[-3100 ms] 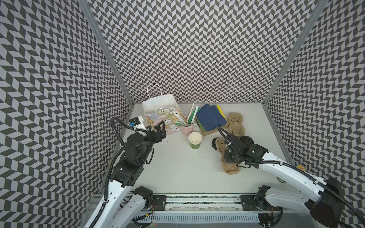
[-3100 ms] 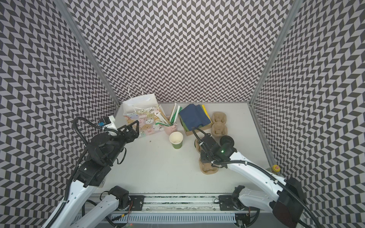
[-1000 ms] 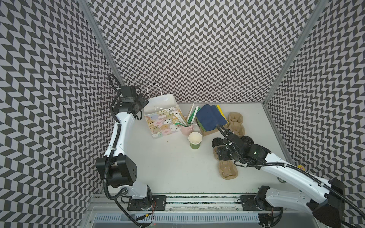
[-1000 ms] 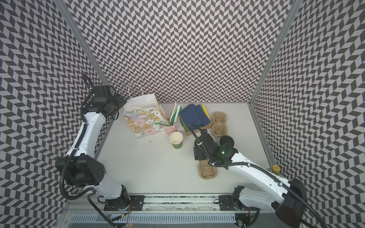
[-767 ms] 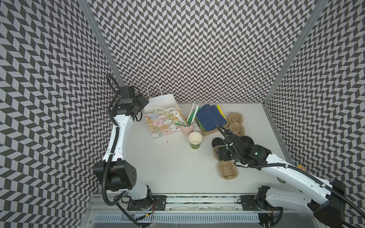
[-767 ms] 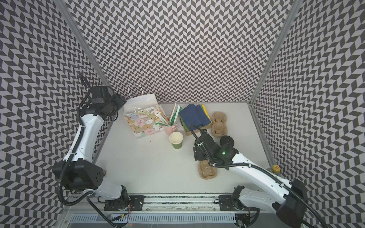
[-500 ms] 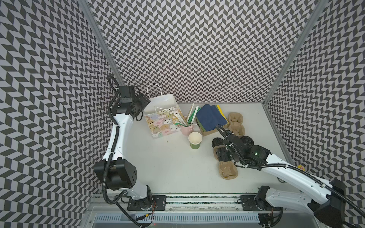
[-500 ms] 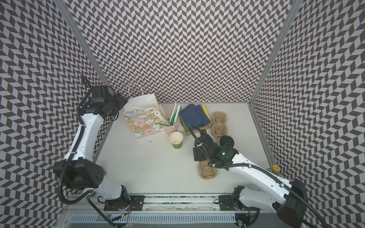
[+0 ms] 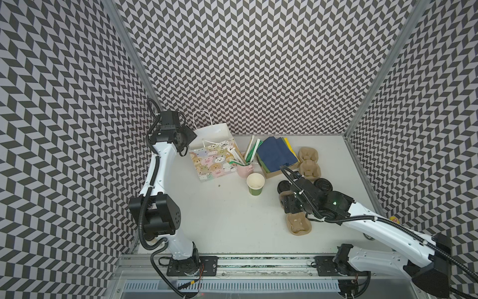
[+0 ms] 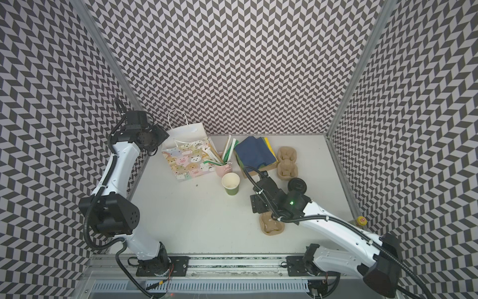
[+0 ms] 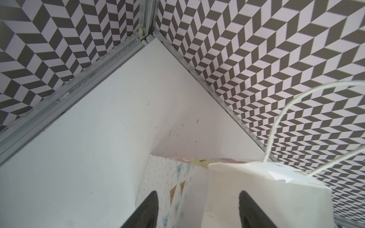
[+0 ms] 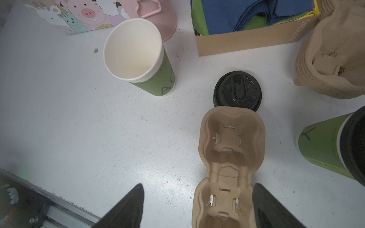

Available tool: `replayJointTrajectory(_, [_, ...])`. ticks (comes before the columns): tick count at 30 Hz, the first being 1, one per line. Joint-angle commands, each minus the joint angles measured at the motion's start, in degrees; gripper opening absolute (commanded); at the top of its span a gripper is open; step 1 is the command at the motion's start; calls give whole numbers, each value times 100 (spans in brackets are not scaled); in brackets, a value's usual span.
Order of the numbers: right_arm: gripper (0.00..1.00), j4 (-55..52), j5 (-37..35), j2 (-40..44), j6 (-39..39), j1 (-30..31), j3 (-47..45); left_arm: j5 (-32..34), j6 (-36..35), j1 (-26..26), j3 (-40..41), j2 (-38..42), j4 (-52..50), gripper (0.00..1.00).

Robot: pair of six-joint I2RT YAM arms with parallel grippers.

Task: Pack a coffee takeout order
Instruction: Pick up the takeout bag from the top-left of the table.

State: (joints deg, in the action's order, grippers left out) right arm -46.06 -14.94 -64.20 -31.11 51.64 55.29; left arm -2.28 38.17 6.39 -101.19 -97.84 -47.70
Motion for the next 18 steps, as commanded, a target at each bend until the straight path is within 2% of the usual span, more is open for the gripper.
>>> replayJointTrajectory(1, [84,23,-160,-52,-94,54,114,-2,-116,27,30,23,20,61])
replayJointTrajectory(5, [84,36,-167,-56,-116,84,81,-7,-126,20,-49,-7,-3,58])
replayJointTrajectory(10, [84,54,-185,-83,-123,106,0,95,-125,20,-79,-58,-27,46])
replayJointTrajectory(18, [84,-15,-279,-109,-124,134,41,36,-148,20,-118,-104,-23,33])
